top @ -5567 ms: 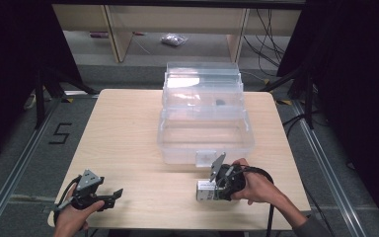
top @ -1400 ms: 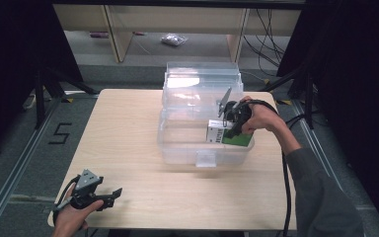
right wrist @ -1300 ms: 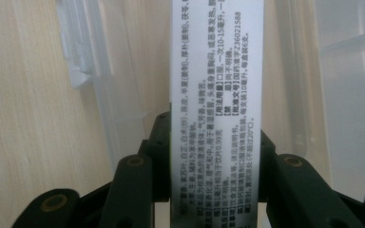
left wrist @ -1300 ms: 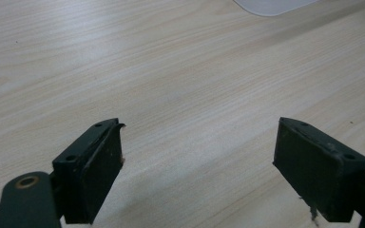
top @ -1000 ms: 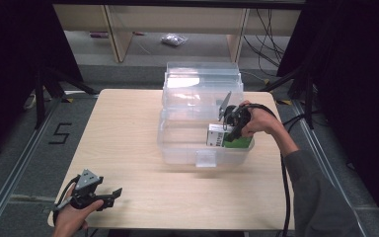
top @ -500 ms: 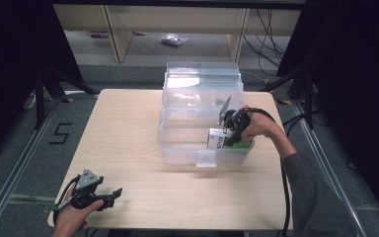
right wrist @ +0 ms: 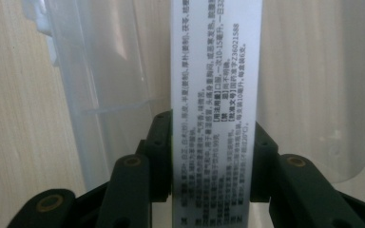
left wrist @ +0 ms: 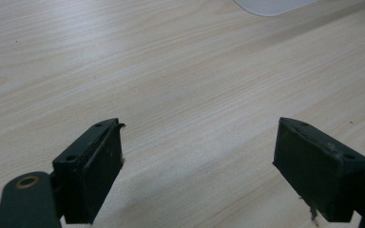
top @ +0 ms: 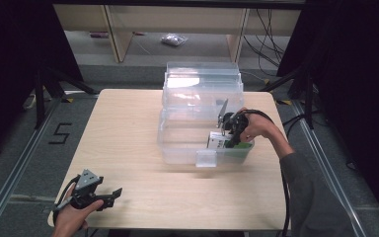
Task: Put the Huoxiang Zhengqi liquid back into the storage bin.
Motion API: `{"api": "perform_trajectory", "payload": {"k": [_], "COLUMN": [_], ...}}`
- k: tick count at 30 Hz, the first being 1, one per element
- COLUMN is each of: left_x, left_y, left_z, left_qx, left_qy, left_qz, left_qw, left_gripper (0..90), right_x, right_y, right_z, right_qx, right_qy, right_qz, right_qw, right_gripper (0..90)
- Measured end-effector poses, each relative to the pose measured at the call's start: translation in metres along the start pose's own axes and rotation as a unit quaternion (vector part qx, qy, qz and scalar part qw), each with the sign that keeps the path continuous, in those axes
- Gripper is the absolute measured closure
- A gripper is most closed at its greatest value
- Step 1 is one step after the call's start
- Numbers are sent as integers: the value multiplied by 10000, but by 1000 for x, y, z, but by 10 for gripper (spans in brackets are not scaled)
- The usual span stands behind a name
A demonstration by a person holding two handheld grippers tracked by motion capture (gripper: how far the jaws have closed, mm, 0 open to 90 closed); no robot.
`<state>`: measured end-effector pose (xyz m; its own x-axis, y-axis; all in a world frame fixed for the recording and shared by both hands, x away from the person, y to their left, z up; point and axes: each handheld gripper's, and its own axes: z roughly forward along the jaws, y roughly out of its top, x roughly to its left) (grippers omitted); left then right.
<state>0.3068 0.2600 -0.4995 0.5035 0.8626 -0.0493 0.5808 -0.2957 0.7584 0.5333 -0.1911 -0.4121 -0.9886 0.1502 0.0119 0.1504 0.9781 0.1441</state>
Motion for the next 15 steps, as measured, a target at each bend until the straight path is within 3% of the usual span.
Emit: {"api": "perform_trajectory", "payload": {"k": [2, 5, 11, 14, 15], "left_x": [0, -1, -1, -1, -1], "left_y": [0, 0, 0, 0, 0], "left_z": [0, 0, 0, 1, 1], "left_qx": [13, -17, -27, -12, -17], "left_qy": [3, 2, 4, 14, 7], "left_qz": [13, -25, -38, -37, -35], "left_qw": [10000, 10000, 10000, 10000, 10000], "left_gripper": [159, 159, 159, 159, 159], "right_x": [-1, 0, 3, 7, 6], "right_y": [1, 0, -6, -11, -12], "right_z": [-1, -10, -27, -37, -38], "right_qx": [-30, -118, -451, -621, -691], "right_qy": [-22, -74, -126, -298, -268], "right_qz": [-42, 143, 235, 509, 386], "right_qw": [10000, 9998, 9986, 9963, 9965], "right_gripper": [615, 590, 543, 531, 525]}}
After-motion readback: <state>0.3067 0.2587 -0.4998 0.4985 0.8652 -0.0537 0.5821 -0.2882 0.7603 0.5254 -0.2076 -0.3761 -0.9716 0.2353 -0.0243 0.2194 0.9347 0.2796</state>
